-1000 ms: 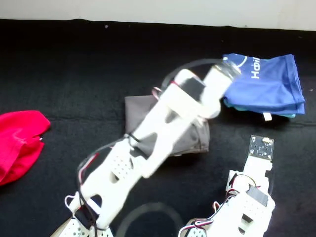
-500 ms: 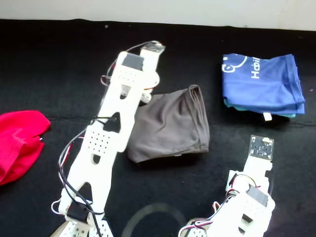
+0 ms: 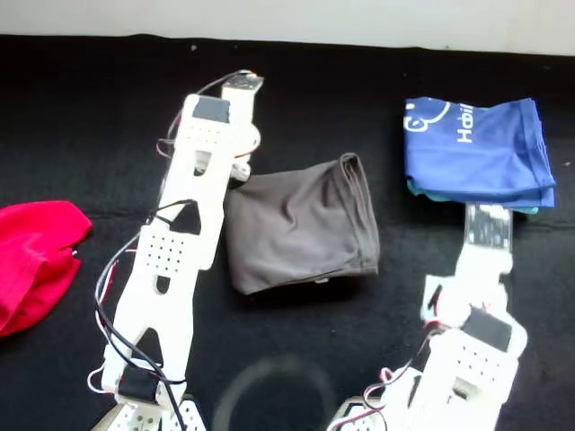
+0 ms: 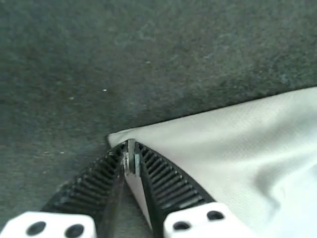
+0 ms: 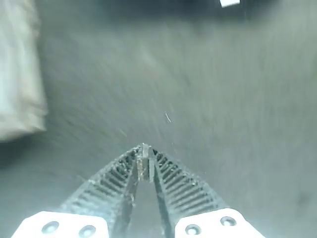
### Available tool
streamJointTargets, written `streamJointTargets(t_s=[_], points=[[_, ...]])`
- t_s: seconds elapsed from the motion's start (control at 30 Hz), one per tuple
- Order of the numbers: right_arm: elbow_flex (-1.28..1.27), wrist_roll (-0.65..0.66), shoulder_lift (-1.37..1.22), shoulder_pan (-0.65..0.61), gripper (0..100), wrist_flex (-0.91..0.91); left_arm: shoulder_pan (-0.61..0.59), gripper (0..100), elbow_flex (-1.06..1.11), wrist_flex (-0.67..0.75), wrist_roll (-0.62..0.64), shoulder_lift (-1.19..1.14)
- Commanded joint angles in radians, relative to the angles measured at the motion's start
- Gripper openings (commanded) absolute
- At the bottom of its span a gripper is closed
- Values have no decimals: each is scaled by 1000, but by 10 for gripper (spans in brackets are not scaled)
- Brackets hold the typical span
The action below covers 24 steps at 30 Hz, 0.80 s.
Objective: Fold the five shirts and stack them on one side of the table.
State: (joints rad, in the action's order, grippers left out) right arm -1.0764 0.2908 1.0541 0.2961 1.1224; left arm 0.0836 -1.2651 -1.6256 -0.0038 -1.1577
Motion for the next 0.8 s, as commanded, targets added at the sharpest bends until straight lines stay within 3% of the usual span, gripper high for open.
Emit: streamJointTargets(t_s=[0.0,0.17,0.3,0.53,0.77], points=[[272,-81,-130,-220,7,88,4,8,-22,6,2,59],[344,-115,-395,-475,7,30,21,8,-28,6,3,61],[344,-120,-556,-558,7,-54,22,8,-104,-25,5,61],[272,-120,-750,-524,7,-196,42,8,-101,-49,3,50],[137,-114,-782,-430,7,-317,31,8,51,78,-2,45]])
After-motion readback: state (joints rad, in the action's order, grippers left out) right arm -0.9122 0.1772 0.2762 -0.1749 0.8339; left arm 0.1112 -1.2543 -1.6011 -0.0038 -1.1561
